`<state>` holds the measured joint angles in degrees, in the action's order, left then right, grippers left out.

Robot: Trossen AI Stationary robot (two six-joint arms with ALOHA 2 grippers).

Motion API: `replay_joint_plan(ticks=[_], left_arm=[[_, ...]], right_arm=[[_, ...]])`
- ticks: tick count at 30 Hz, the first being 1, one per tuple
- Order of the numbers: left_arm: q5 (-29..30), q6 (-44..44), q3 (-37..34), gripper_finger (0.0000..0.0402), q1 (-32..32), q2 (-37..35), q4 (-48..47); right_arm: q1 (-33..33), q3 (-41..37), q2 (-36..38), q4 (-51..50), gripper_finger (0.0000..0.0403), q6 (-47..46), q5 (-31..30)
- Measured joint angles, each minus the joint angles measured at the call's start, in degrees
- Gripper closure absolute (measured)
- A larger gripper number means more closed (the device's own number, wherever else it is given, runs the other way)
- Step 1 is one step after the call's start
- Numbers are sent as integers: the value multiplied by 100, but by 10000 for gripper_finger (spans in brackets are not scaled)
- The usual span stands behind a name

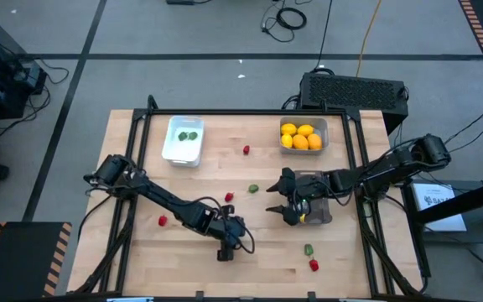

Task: Sort produce into baskets
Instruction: Put the green chili pepper into the white bin

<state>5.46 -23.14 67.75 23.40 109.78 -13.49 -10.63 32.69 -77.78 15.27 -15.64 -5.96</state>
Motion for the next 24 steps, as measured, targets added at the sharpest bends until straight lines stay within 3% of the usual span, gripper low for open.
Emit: replay_joint_plan(ticks=[24], left_arm=[[-189, -205, 9, 201, 133, 363, -86]], right_arm=[[2, 0, 0, 84, 90, -83, 2]])
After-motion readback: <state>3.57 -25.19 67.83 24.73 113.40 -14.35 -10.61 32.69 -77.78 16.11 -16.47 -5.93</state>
